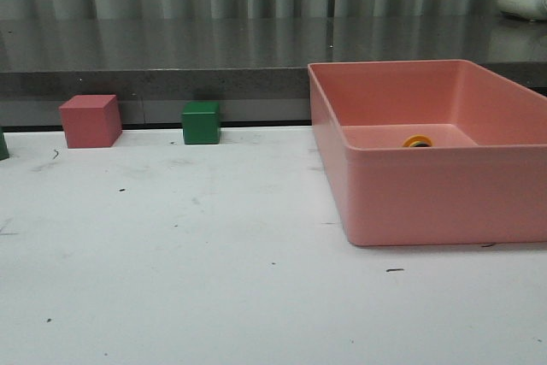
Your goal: Place and stand button with both arms
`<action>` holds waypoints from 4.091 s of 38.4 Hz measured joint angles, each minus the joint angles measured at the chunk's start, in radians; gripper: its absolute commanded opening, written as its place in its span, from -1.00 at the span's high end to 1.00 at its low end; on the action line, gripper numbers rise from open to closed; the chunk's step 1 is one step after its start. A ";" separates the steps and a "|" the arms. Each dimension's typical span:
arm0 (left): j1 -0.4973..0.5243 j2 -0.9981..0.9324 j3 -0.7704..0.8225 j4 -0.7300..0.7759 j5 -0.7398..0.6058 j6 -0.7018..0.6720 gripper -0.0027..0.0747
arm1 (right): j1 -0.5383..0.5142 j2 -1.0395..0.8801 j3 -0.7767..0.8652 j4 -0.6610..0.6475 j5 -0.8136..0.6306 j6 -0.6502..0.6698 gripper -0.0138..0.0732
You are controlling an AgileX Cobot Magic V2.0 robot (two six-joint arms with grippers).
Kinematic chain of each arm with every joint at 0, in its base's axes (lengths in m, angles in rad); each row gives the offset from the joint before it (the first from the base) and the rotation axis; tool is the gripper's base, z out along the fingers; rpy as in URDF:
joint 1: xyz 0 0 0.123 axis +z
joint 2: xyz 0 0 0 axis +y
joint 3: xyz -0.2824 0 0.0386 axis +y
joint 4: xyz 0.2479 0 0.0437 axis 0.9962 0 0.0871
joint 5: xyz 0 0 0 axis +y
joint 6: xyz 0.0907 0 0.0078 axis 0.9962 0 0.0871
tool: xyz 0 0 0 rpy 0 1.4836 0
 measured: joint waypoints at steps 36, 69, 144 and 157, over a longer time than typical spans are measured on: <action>0.000 0.000 0.000 0.000 0.000 0.000 0.98 | 0.000 0.000 0.000 0.000 0.000 0.000 0.84; 0.000 0.088 -0.273 0.086 -0.052 0.000 0.98 | 0.000 0.031 -0.283 0.000 0.038 0.000 0.84; 0.000 0.447 -0.428 0.112 0.097 0.000 -0.72 | 0.158 1.823 -1.332 0.006 0.413 0.026 -0.68; 0.000 0.447 -0.428 0.112 0.097 0.000 -0.72 | 0.158 2.016 -1.466 0.006 0.438 0.064 -0.64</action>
